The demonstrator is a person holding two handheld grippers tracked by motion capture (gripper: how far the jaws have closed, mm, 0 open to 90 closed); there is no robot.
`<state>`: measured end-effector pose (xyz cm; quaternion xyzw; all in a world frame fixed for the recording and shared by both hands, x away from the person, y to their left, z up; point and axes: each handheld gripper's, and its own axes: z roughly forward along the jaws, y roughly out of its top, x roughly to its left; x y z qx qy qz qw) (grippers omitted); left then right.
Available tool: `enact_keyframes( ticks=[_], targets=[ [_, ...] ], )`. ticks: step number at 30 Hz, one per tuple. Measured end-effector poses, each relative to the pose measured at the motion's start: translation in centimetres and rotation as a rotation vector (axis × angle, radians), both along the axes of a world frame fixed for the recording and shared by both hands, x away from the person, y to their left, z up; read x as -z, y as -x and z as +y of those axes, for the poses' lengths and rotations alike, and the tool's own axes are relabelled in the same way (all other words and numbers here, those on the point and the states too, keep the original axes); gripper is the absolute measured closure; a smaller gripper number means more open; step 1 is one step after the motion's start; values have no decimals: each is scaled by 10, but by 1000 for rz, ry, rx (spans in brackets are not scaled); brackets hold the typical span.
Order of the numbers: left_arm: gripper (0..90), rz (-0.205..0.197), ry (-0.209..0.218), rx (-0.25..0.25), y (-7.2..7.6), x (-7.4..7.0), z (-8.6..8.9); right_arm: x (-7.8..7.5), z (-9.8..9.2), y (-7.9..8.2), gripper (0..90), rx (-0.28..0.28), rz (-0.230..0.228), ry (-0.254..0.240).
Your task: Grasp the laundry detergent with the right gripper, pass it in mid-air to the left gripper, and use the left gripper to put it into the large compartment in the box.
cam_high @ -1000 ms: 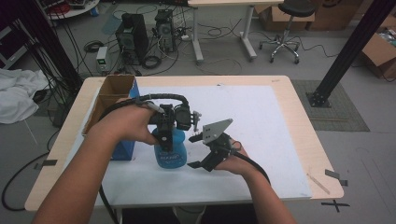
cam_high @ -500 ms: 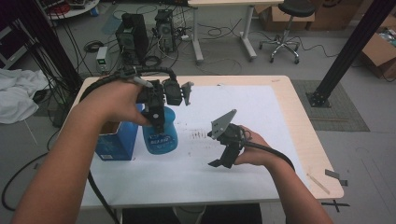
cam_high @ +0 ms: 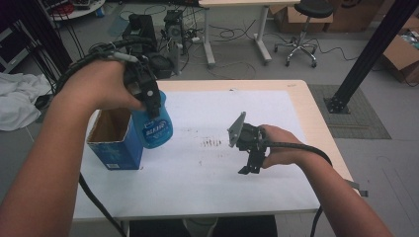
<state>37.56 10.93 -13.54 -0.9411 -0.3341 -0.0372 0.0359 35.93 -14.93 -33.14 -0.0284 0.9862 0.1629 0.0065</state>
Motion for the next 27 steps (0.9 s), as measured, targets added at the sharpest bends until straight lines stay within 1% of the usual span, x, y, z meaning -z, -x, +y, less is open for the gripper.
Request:
enact_keyframes(
  ticks=[3,6,7,8,10,13,14,20,21,22,25,27],
  targets=[
    [381,1,2,-106,-5,-11,11,-2,-3,-2,0,-4,-1,37],
    [381,14,21,-237,-9,-19,23,-5,-5,-4,0,-10,-4,58],
    [381,20,20,-256,-10,-22,26,-5,-5,-4,0,-10,-4,58],
    [381,23,19,-293,-11,-25,30,-6,-6,-4,0,-11,-5,60],
    [382,21,16,-360,-13,-30,36,-6,-6,-5,0,-14,-5,67],
    [381,20,10,-437,-16,-38,44,-4,-7,-6,0,-17,-6,75],
    [381,17,7,-470,-17,-42,48,-4,-7,-7,0,-17,-7,78],
    [382,4,-3,-611,-23,-57,66,-3,-5,-8,0,-29,-3,94],
    [381,2,-4,-620,-24,-58,68,-3,-5,-8,0,-31,-3,99],
    [382,0,-5,-640,-24,-59,71,-3,-5,-8,0,-33,-3,99],
    [382,-9,-5,-713,-27,-60,81,-3,-4,-7,0,-37,0,106],
    [381,-3,-13,-741,-29,-59,86,-3,-3,-7,0,-40,-1,109]
  ],
)
